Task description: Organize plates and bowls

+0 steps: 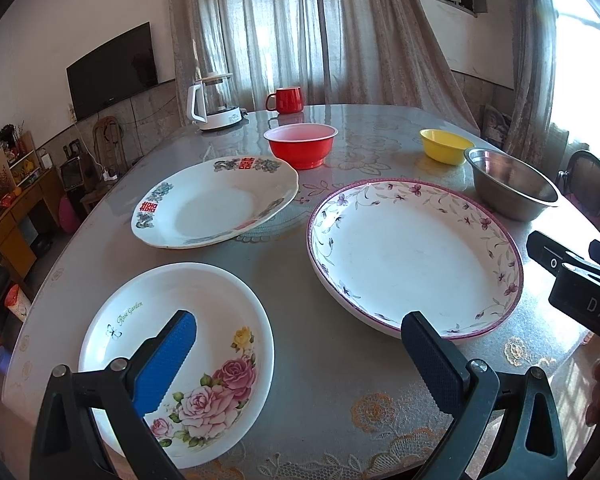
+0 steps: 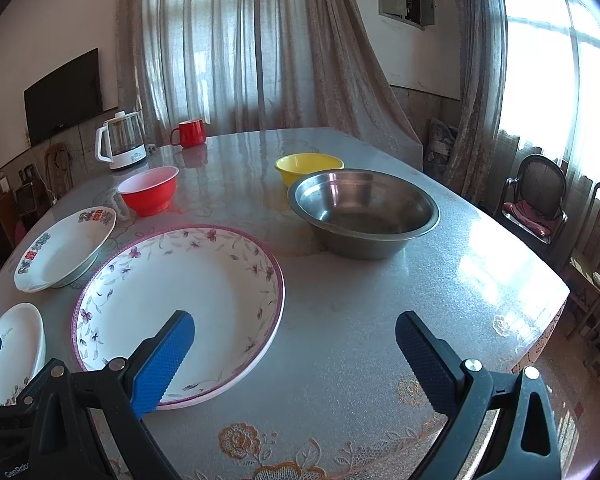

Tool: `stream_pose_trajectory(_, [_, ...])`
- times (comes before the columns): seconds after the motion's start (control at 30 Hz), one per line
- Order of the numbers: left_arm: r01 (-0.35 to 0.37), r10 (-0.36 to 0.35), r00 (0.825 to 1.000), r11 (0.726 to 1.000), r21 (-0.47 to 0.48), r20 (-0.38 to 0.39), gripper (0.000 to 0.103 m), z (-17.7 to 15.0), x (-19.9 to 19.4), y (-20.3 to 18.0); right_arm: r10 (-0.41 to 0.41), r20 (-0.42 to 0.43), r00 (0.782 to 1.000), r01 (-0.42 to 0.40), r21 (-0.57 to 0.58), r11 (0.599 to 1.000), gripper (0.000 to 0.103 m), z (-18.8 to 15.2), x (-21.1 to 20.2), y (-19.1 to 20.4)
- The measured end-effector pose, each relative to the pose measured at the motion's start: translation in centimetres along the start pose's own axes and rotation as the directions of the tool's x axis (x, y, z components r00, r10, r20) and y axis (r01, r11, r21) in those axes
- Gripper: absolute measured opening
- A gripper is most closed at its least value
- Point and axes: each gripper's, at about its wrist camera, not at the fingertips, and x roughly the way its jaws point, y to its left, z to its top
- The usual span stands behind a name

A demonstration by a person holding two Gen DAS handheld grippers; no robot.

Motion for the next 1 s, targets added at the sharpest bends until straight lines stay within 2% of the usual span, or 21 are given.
stream_pose_trajectory(0.63, [0.018, -0.018, 1.0, 1.0, 0.009, -0.012, 0.103, 0.0, 0.4, -0.4, 0.032, -0.034, 0.999, -0.032, -0.002, 0.999, 0.102, -0.2, 0.6, -0.1])
stream_pose_trajectory(0.93, [0.029, -0.029, 0.999, 1.0, 0.011, -0.018, 0.103, 0.1, 0.5, -0.5, 0.076, -0.074, 0.994, -0.075, 0.012, 0.997, 0.102, -0.2, 1.3, -0.2])
stream_pose_trajectory(1.0, [0.054, -0.054, 0.998, 0.999, 0.008, -0.021, 0.103, 0.2, 0.5, -0.3, 0.104, -0.078, 0.992, -0.102, 0.021, 0.995, 0.102, -0.2, 1.3, -0.4])
